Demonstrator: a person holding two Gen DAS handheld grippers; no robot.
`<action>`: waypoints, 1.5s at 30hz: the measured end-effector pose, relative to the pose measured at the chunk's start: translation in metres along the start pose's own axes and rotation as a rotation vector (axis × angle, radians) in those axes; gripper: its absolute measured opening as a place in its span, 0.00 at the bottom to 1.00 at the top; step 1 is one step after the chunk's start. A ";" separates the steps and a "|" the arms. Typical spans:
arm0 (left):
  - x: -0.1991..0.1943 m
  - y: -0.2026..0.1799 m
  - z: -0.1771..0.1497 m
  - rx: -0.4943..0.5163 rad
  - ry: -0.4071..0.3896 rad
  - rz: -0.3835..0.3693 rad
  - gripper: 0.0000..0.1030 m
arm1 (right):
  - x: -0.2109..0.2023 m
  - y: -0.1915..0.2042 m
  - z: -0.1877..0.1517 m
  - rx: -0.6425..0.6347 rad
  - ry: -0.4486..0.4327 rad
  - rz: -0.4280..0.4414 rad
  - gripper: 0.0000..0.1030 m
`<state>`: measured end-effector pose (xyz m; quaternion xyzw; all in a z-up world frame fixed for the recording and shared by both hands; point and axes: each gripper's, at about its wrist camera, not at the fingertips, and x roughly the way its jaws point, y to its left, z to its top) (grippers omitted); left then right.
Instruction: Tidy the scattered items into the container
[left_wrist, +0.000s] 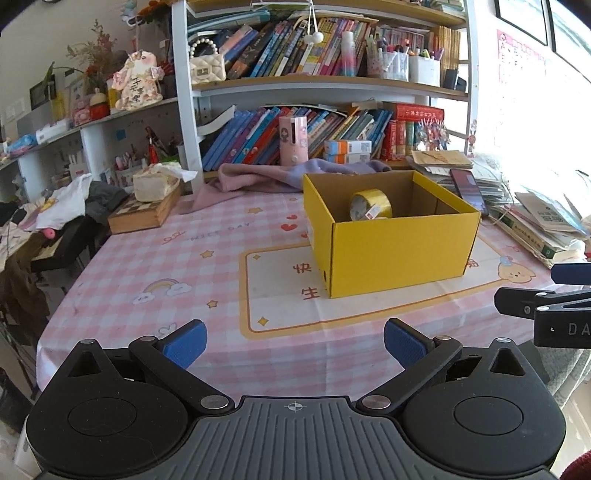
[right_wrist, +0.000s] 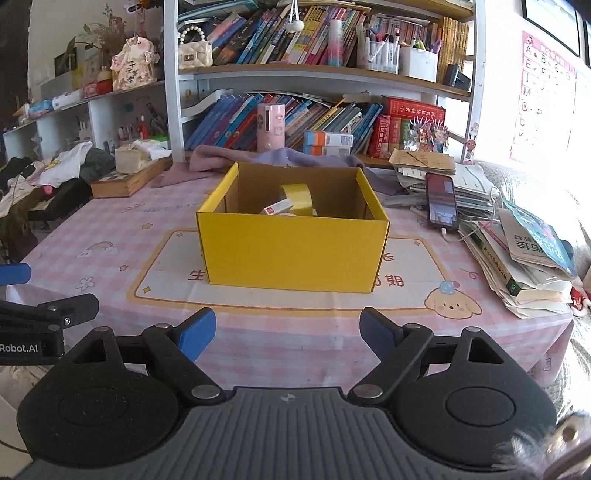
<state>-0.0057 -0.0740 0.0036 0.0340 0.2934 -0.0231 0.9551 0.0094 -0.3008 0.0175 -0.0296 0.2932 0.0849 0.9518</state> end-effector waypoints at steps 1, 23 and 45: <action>0.000 0.000 0.000 0.001 0.001 0.001 1.00 | 0.000 0.000 0.000 -0.001 0.000 0.000 0.82; -0.006 -0.002 -0.003 -0.008 0.004 -0.009 1.00 | -0.007 0.000 -0.004 -0.011 -0.009 0.006 0.82; -0.004 -0.005 -0.004 -0.008 0.027 -0.026 1.00 | -0.010 0.003 -0.008 -0.006 0.013 0.026 0.84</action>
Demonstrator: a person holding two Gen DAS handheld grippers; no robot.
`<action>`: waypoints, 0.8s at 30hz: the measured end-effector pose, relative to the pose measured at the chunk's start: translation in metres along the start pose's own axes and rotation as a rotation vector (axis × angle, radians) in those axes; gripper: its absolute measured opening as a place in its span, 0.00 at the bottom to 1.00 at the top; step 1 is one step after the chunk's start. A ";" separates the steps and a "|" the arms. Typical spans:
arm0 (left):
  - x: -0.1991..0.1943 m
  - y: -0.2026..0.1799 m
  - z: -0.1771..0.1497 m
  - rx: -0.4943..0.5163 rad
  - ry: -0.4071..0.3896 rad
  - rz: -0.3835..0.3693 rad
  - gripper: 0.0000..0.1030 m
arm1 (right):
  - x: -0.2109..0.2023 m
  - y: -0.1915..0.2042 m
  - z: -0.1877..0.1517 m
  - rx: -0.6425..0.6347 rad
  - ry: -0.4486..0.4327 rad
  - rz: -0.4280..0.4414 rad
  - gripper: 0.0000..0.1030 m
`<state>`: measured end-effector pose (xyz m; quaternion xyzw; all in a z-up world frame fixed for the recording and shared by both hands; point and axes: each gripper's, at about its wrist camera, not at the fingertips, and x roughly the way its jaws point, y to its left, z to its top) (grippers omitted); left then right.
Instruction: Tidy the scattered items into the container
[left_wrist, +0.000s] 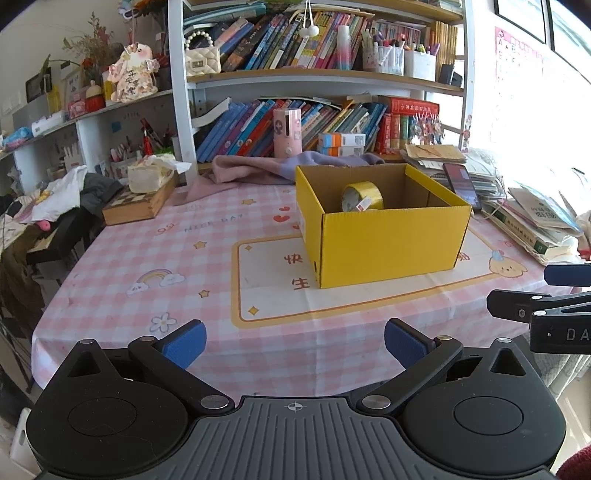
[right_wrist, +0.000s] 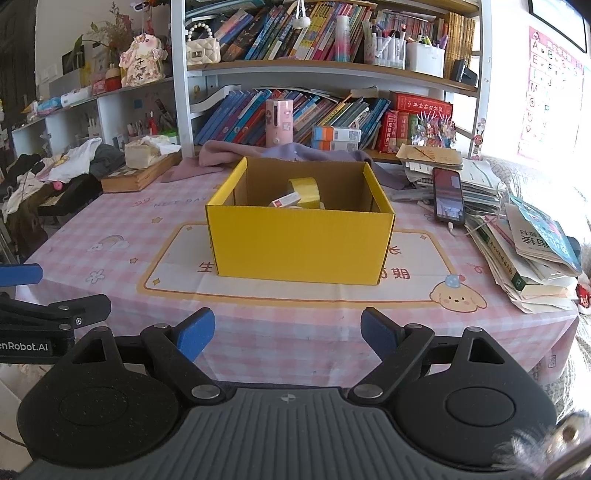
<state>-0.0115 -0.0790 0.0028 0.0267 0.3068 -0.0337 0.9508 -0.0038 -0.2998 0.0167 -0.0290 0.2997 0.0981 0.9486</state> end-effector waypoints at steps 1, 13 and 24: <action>0.000 0.000 0.000 0.000 0.002 -0.002 1.00 | 0.001 -0.001 0.001 0.000 0.000 0.000 0.84; 0.005 0.000 0.001 -0.010 0.017 0.008 1.00 | 0.003 -0.008 0.004 0.017 0.007 -0.007 0.85; 0.004 0.000 0.001 -0.012 0.016 0.013 1.00 | 0.004 -0.011 0.004 0.018 0.008 -0.004 0.86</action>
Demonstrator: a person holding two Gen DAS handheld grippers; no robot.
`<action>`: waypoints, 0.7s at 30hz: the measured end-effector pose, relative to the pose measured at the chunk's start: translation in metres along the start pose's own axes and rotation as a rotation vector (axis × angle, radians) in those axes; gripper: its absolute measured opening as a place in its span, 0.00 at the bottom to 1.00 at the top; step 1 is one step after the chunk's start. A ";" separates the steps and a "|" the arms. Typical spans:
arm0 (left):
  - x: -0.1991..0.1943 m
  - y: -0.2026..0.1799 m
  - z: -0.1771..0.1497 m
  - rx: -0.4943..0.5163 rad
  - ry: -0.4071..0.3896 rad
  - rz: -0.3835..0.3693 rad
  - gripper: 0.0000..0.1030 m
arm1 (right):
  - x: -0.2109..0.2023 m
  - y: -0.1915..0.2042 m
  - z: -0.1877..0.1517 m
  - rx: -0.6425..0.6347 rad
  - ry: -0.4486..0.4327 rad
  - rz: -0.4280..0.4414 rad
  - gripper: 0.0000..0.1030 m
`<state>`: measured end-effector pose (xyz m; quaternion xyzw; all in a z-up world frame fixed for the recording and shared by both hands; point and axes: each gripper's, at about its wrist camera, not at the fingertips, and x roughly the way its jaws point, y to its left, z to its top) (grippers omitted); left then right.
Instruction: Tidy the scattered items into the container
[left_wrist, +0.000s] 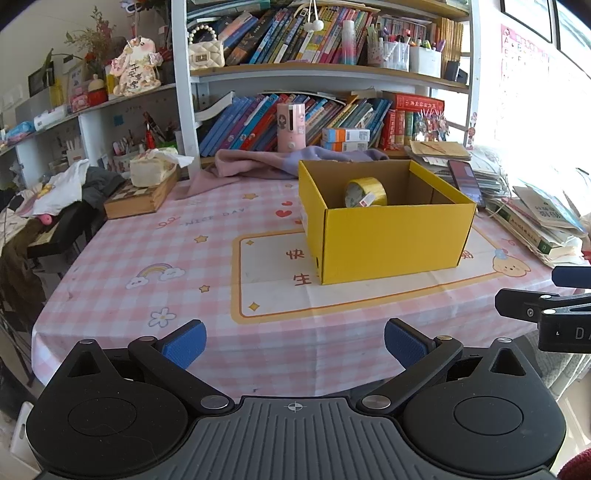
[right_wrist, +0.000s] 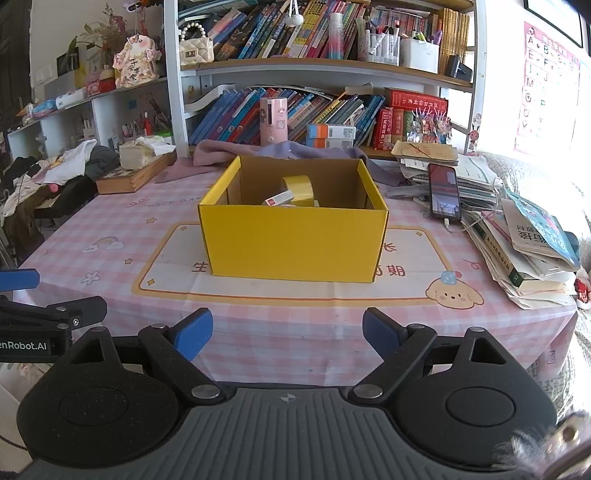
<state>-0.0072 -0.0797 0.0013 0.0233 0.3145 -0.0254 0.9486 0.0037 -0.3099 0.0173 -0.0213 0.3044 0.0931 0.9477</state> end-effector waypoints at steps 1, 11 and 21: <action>0.000 0.000 0.000 0.000 0.000 0.000 1.00 | 0.000 0.000 0.000 0.000 0.001 0.001 0.86; -0.001 0.002 -0.001 -0.002 -0.004 0.003 1.00 | -0.001 0.002 -0.001 -0.001 0.001 0.007 0.87; 0.000 0.003 -0.003 -0.017 0.023 0.000 1.00 | 0.004 0.007 -0.006 -0.010 0.036 0.014 0.96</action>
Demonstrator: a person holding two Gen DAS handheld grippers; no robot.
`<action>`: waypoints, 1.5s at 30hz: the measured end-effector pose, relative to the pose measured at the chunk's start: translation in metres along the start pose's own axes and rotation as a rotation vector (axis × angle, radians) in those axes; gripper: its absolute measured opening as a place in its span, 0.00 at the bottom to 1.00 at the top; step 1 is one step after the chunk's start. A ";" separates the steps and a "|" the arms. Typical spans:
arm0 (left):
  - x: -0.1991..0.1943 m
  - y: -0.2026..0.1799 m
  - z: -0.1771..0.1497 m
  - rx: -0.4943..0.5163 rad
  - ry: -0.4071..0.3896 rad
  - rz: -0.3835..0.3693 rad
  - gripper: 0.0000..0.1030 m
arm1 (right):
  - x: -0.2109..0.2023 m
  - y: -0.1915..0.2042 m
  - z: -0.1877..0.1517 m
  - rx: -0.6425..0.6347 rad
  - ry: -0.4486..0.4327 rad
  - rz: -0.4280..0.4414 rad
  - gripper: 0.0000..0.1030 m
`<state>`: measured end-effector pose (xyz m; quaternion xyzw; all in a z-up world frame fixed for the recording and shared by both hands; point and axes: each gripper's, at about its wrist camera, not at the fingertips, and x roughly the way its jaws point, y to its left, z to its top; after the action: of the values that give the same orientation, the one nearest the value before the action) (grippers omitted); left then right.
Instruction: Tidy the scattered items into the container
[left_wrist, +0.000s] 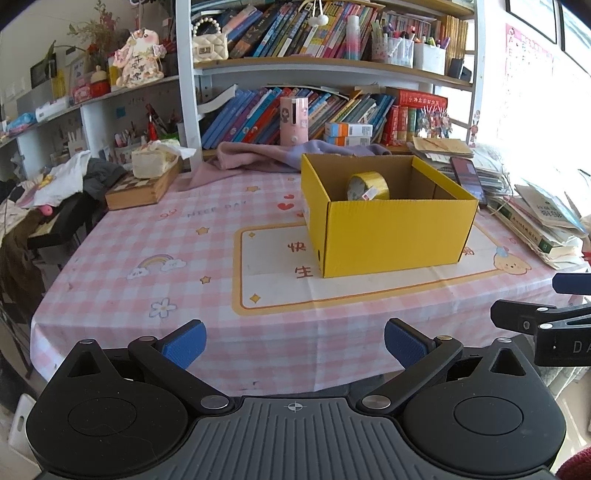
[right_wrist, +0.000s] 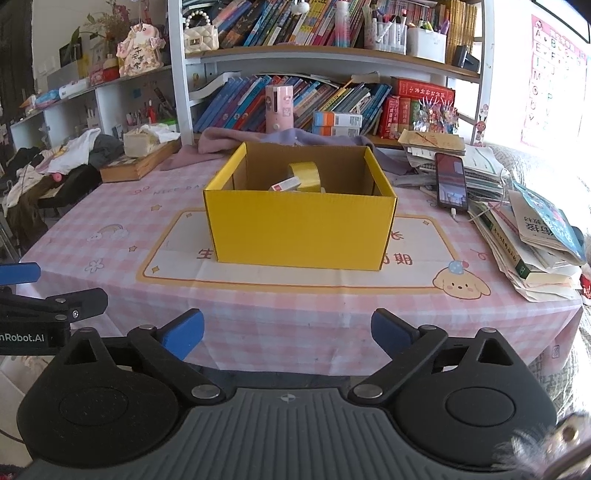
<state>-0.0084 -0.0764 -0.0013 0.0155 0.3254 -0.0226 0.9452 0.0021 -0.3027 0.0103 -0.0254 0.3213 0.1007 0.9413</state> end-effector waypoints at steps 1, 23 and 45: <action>0.000 0.000 -0.001 0.000 0.001 0.001 1.00 | 0.000 -0.001 0.001 0.001 0.000 0.001 0.96; 0.000 -0.002 -0.003 0.004 0.008 -0.001 1.00 | -0.001 0.000 0.000 0.010 0.006 0.007 0.97; 0.002 0.001 -0.002 0.000 0.016 0.000 1.00 | -0.002 0.002 0.000 0.010 0.010 0.009 0.98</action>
<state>-0.0077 -0.0757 -0.0043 0.0155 0.3330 -0.0225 0.9425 0.0003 -0.3015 0.0112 -0.0199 0.3265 0.1033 0.9393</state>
